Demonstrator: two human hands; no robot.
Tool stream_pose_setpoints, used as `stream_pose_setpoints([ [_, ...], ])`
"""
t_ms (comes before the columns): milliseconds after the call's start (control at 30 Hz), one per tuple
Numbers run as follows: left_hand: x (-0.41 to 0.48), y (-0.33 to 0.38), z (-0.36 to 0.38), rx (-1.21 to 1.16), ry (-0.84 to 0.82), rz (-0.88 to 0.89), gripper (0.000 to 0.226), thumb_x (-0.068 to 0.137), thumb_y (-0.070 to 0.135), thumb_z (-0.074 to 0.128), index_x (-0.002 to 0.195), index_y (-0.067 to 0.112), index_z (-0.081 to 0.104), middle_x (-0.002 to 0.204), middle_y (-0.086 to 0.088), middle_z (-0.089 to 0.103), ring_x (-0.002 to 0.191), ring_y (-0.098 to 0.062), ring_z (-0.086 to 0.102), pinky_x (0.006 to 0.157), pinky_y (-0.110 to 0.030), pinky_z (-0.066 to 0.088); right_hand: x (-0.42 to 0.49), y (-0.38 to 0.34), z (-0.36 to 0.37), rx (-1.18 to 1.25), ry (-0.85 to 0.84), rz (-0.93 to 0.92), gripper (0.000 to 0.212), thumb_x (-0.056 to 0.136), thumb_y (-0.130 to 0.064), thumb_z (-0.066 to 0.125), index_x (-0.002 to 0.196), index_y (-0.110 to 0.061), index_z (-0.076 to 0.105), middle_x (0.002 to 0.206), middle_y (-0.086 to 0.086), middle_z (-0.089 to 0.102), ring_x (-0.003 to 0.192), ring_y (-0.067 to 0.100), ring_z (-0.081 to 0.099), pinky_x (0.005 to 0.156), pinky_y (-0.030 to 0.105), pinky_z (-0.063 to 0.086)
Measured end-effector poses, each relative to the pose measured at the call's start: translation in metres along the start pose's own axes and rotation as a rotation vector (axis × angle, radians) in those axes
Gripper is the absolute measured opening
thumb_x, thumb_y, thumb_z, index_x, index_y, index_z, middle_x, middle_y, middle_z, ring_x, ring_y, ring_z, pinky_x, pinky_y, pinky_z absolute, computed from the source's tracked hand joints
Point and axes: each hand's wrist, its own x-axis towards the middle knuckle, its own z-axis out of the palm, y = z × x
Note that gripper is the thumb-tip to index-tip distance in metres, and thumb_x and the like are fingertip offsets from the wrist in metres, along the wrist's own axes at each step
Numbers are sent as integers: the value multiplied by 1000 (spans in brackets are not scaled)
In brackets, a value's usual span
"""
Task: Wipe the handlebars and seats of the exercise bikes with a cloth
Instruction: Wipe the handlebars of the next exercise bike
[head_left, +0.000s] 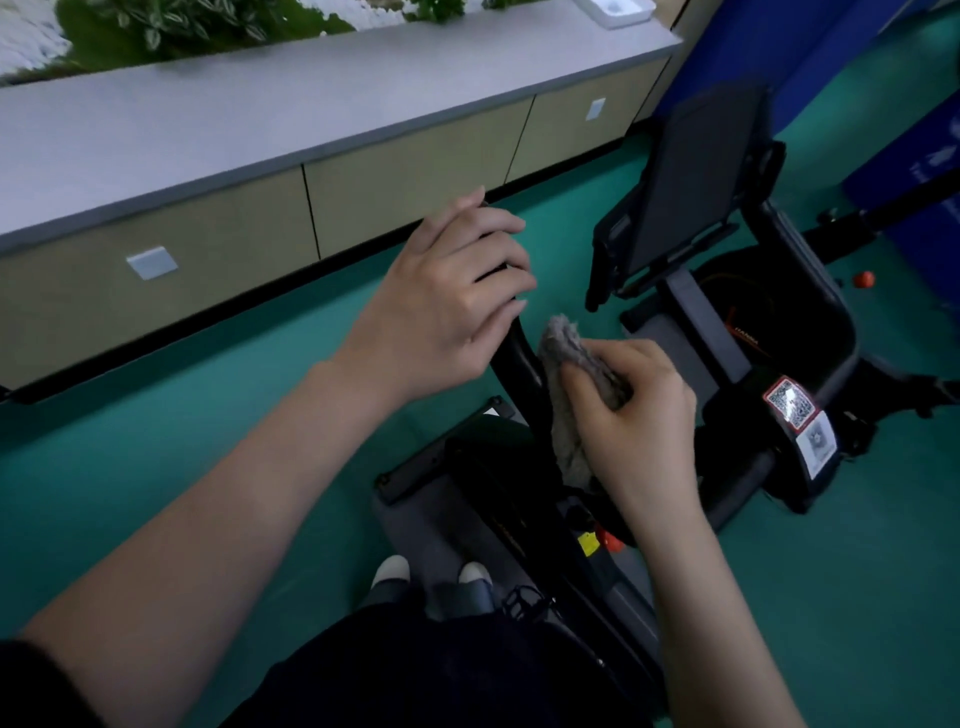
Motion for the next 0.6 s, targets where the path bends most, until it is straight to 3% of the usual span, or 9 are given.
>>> stream_pose_setpoints([
  [133,-1,1,3,-38,5,41,17,91,16,58,90,7,73,92,-4,69,110,-28,60,112,-46,29,-12,-6,15,10,79,-54,17,84,-5,67,100,-6,72,90,5,56,79,0,45,75,-3,31],
  [367,-2,6,9,-53,4,76,16,90,14,60,82,9,74,85,-2,70,100,-26,63,113,-44,28,-24,8,5,5,140,12,11,83,-7,67,92,-10,73,84,-1,59,76,-7,50,72,-4,31],
  [600,-2,8,10,-22,-40,56,14,87,13,61,81,9,73,83,-3,69,94,-26,64,112,-43,28,-17,3,12,82,86,-82,16,81,-3,69,97,-8,72,89,3,57,79,-4,48,74,-2,32],
])
